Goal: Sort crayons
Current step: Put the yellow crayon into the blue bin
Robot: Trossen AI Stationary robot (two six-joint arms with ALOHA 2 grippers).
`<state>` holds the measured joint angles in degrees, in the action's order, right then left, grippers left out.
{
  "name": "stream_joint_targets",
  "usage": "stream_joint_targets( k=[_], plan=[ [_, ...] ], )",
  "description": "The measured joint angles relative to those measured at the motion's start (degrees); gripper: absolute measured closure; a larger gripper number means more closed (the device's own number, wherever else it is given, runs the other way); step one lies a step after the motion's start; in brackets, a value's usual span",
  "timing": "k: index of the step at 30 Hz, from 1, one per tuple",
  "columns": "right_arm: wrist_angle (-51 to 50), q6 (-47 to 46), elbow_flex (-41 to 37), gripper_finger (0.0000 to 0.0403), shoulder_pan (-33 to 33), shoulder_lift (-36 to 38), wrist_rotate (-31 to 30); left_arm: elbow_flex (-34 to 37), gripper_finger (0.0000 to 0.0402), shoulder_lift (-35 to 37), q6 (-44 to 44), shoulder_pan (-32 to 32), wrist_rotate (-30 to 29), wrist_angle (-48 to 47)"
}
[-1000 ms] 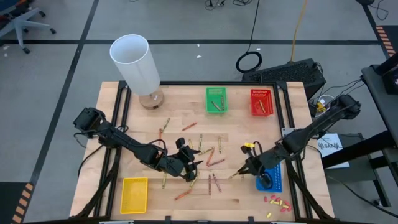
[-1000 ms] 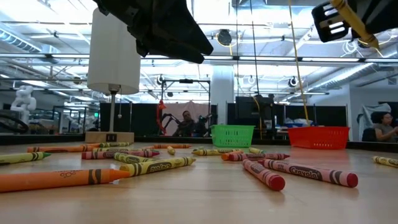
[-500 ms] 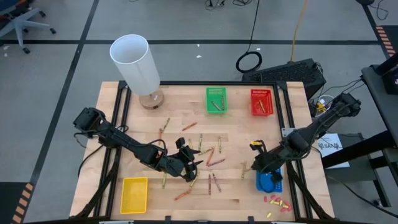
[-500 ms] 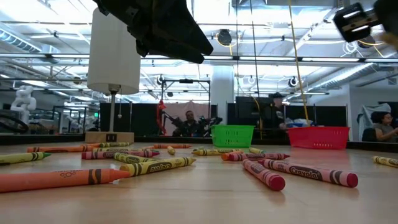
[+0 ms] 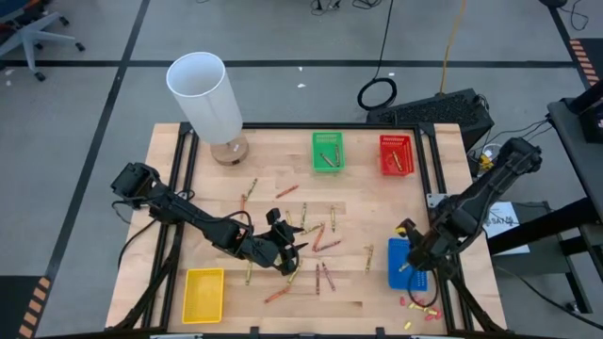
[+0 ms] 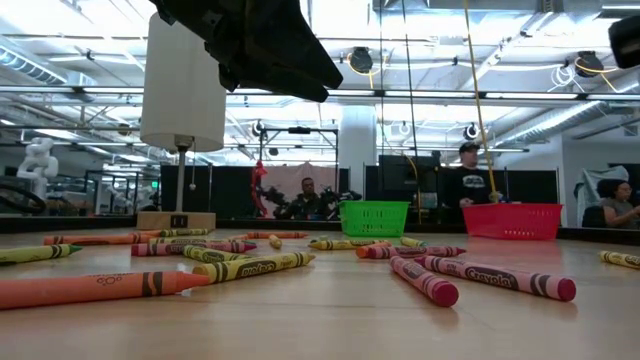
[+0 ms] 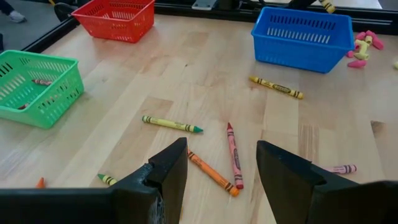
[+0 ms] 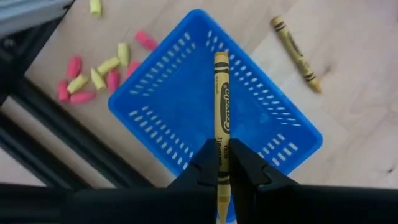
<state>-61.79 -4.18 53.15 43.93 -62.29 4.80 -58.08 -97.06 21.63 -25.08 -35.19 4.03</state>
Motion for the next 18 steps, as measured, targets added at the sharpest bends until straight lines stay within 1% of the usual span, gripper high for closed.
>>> stream_joint_targets(
  k=[5,7,11,13,18],
  plan=[
    [0.0,5.1,0.0,0.0403,1.3,-1.5,1.9,0.0,0.0212,0.0,0.0,0.0,0.0,0.0],
    [0.1,4.8,0.0,0.0403,1.2,-2.3,2.8,0.0,0.0212,0.0,0.0,0.0,0.0,0.0],
    [0.2,3.5,0.0,0.0402,1.2,-4.1,2.8,0.0,0.0212,0.0,0.0,0.0,0.0,0.0],
    [0.2,3.1,0.0,0.0397,1.2,-4.8,2.2,0.0,0.0212,0.0,0.0,0.0,0.0,0.0],
    [0.1,0.1,0.0,0.0368,1.2,-5.4,-2.1,0.0,0.0212,0.0,0.0,0.0,0.0,0.0]
  ],
)
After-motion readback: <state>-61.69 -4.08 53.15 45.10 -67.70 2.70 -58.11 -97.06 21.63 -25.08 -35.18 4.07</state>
